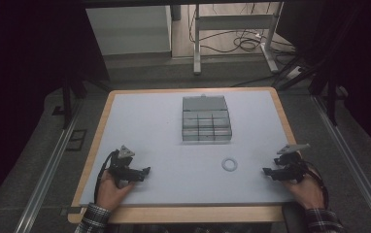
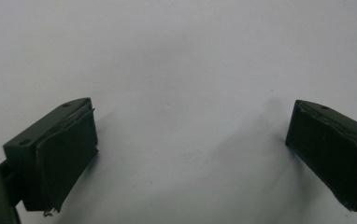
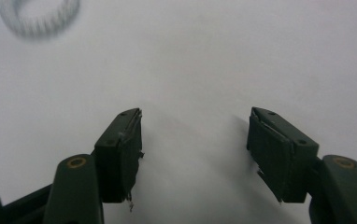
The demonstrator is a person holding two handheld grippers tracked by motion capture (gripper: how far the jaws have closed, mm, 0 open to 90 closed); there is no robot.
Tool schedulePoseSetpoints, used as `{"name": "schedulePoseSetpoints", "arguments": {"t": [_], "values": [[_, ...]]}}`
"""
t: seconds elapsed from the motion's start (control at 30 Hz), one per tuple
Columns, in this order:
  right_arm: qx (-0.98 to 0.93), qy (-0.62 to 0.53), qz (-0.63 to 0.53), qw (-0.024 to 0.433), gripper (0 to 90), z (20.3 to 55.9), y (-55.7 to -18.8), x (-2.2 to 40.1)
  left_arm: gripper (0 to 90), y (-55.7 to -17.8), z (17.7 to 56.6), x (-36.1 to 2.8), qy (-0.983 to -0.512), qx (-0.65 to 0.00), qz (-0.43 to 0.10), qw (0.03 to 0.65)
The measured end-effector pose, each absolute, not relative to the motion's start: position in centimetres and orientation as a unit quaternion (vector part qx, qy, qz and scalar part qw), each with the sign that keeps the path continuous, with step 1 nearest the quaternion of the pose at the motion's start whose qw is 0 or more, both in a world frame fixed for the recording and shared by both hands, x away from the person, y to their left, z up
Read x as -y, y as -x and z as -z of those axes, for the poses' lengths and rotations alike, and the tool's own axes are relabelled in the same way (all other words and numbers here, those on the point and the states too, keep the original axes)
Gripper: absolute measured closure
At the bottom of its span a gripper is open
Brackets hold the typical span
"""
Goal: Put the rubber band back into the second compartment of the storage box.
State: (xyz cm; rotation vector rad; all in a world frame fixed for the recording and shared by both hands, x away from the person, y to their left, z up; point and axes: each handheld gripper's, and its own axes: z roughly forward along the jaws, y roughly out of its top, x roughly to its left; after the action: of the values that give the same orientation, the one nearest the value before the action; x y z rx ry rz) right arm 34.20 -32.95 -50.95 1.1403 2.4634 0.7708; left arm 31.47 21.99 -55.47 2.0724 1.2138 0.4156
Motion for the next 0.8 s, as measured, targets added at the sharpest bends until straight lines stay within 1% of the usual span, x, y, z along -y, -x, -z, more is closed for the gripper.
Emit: {"name": "schedulePoseSetpoints", "arguments": {"t": [0.03,0.07,0.8], "values": [[-0.858,-0.411,-0.264,0.161,30.6,50.93,-34.26,32.88,2.5,-31.47,55.47,-21.98,-0.799,-0.467,-0.16,0.344],[-0.855,-0.417,-0.269,0.153,30.7,50.96,-34.43,33.07,2.4,-31.47,55.47,-21.98,-0.799,-0.467,-0.16,0.344],[-0.85,-0.435,-0.251,0.157,29.5,50.8,-34.42,32.63,2.4,-31.47,55.46,-21.99,-0.799,-0.467,-0.16,0.344]]}}
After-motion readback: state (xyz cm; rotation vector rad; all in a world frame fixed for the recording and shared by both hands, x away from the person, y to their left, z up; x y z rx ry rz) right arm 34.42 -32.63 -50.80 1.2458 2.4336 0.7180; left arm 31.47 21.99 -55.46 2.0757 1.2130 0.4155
